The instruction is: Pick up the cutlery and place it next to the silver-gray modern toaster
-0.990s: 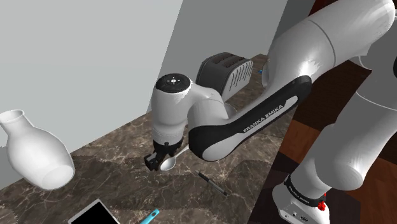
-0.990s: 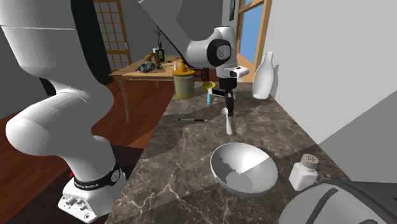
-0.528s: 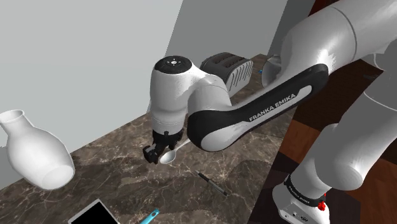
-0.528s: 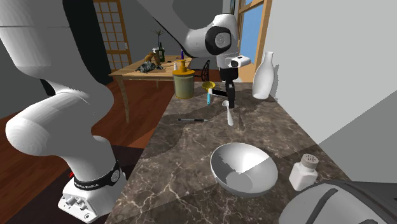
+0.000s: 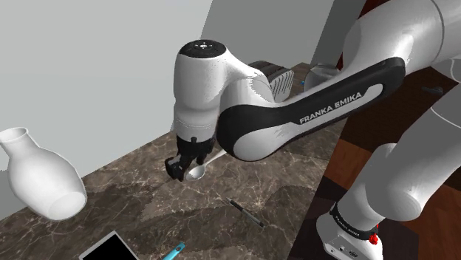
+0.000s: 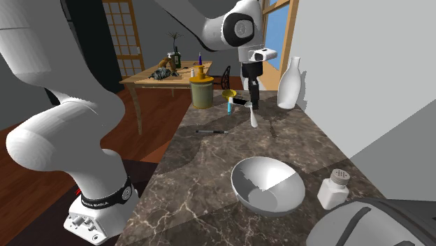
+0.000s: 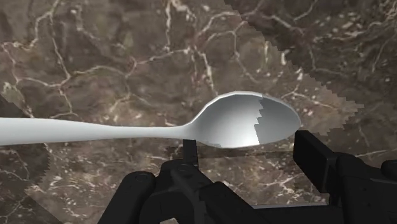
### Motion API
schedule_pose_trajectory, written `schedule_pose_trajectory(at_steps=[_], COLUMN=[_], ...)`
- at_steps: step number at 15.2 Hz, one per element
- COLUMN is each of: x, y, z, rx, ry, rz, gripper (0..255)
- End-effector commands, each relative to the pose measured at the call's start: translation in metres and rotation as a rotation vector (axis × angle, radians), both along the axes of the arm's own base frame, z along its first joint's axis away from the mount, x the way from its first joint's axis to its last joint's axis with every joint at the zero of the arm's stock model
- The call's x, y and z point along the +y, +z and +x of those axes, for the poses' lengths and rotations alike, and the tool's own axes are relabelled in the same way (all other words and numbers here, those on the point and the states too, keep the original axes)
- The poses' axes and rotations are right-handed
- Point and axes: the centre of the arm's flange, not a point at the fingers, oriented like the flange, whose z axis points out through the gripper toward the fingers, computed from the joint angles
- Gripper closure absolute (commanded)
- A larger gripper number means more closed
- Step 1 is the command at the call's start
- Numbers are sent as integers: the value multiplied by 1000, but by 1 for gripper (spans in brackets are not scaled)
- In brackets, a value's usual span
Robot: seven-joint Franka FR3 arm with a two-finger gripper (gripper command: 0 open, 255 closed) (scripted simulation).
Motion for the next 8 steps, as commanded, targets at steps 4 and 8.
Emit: schedule_pose_trajectory(at_steps=[4,8], x=[1,1], y=[27,48], z=[0,0], rx=[1,1], ry=[0,0], rz=[0,0], gripper=[255,255])
